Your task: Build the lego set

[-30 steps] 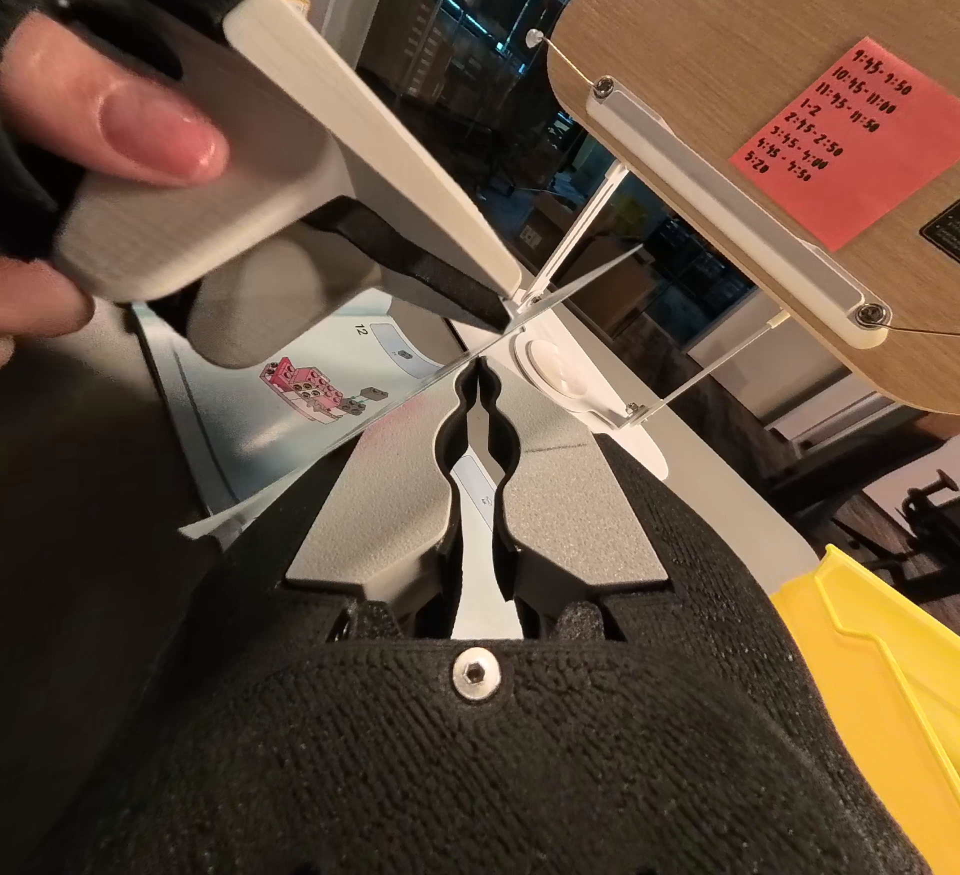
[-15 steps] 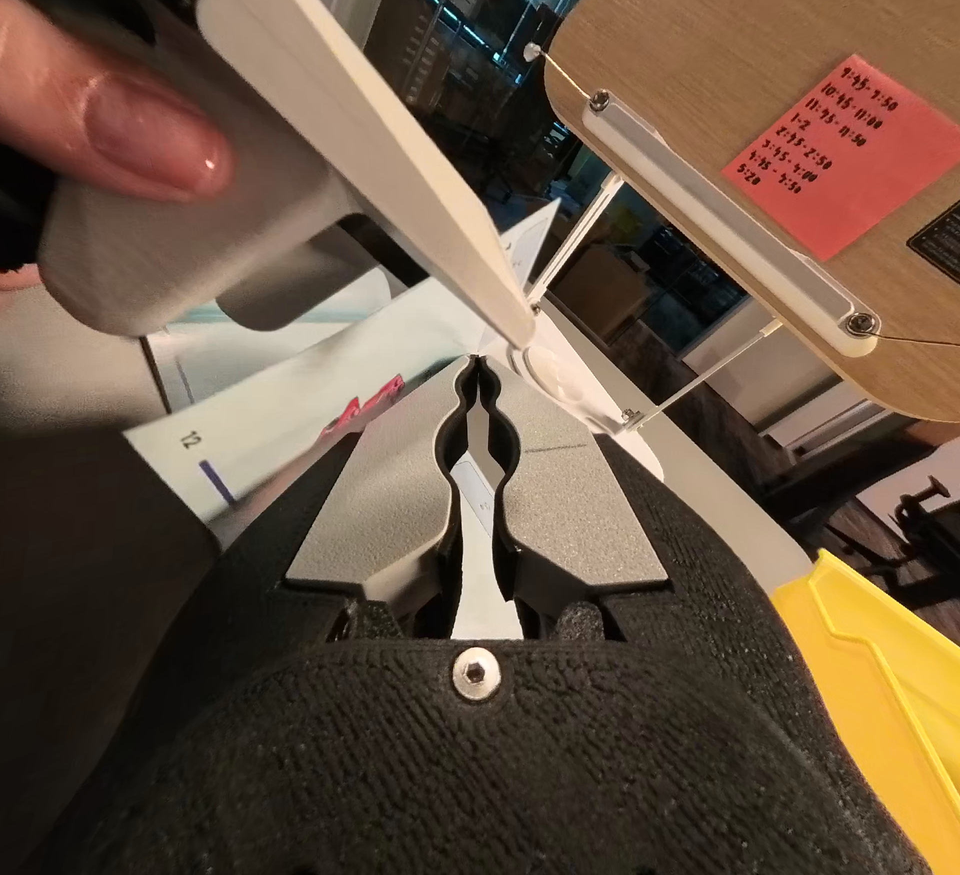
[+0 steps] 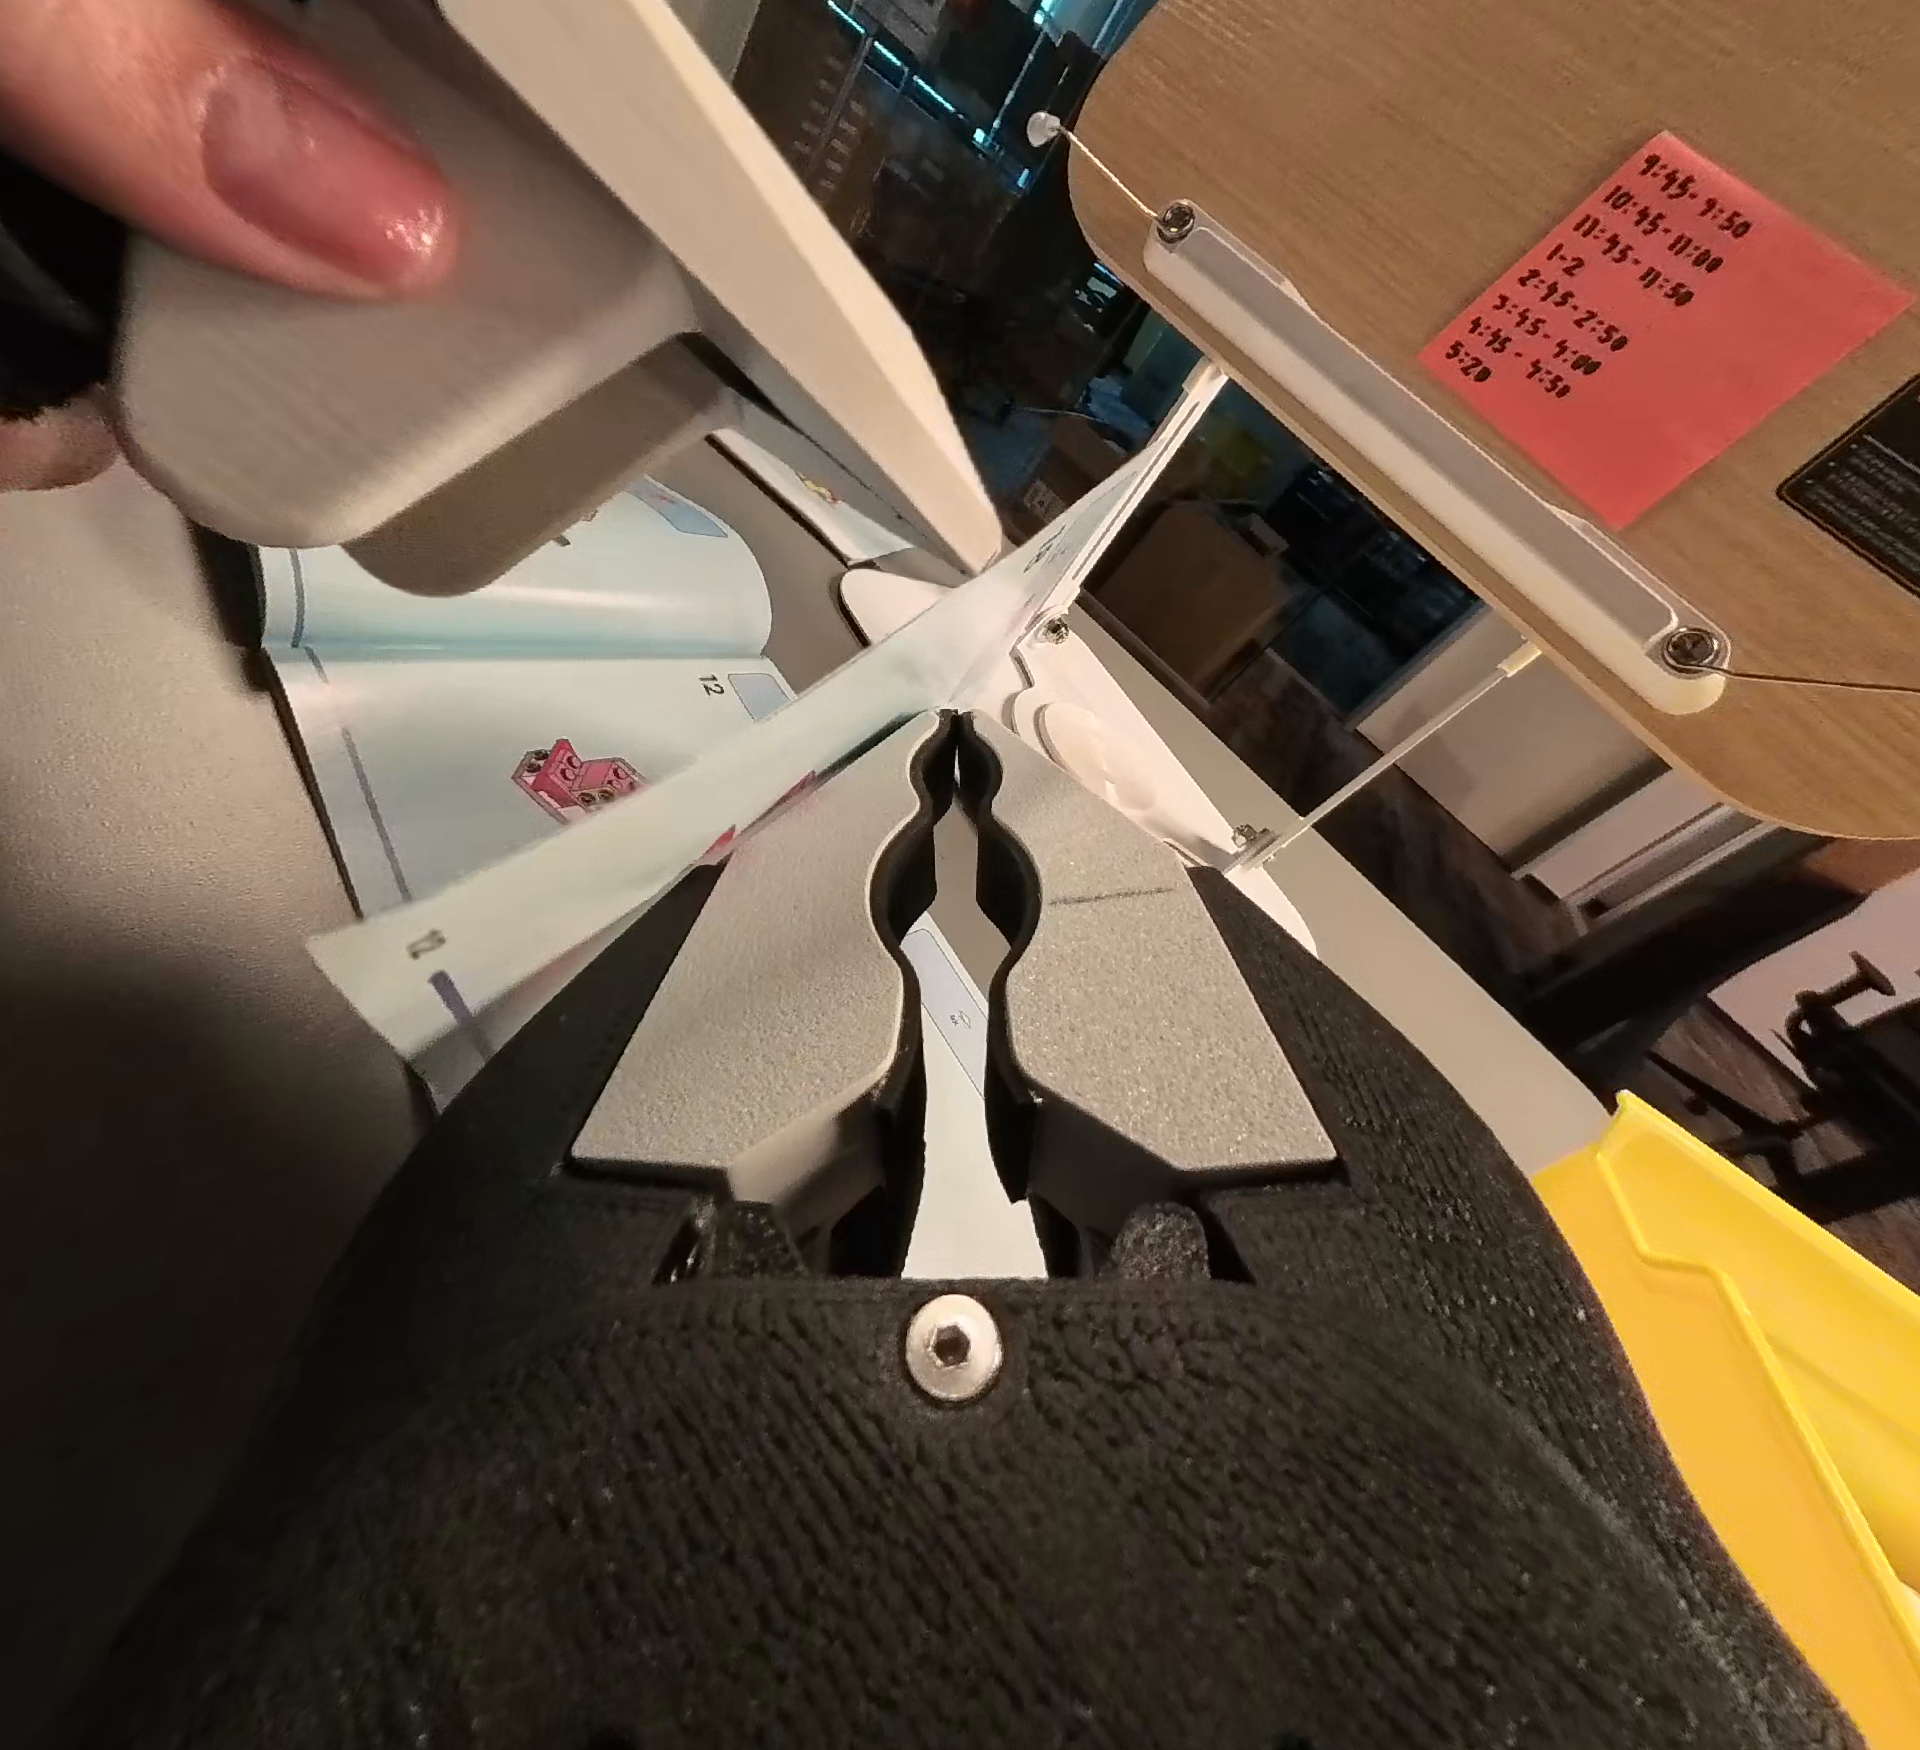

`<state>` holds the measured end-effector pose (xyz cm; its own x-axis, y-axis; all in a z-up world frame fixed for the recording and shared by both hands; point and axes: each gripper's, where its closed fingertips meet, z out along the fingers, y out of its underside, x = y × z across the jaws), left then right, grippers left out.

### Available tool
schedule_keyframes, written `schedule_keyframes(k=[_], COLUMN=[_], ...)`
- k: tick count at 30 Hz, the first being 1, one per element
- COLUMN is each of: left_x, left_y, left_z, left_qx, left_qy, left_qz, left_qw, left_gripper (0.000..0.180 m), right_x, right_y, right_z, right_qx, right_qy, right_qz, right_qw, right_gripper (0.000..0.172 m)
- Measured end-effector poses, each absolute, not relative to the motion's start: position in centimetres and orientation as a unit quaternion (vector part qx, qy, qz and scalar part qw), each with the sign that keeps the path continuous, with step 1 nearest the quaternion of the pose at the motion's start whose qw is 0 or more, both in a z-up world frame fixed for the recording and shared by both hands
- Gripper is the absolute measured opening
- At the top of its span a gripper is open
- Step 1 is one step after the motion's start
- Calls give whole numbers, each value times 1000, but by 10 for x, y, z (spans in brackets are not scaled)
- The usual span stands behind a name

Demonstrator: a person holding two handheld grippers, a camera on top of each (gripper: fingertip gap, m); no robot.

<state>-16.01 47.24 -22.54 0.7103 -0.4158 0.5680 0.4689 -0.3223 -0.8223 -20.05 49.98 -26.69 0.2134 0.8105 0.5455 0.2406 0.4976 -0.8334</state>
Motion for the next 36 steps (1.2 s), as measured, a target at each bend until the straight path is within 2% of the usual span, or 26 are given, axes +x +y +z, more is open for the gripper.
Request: schedule_keyframes(k=[5,8,9,21,36], left_x=[-166,-172,-172,-170,-174], left_y=[472,475,476,476,475], left_z=[-225,-227,-229,-232,-229], left_qx=[-704,-709,-714,-714,-676], left_qy=[-42,-63,-65,-67,-90], left_qz=[-402,-394,-390,-397,-449], left_qw=[585,582,579,573,578], left_gripper=[1,27,29,1,0], right_x=[-201,-201,-201,-201,-199], right_y=[500,500,500,499,500], right_z=[-267,-267,-267,-267,-263], right_qx=[-448,-449,-449,-448,-456], right_qy=[-586,-586,-586,-586,-572], right_qz=[224,225,225,224,248], right_qw=[637,636,636,636,634], right_gripper=[0,0,0,0,0])
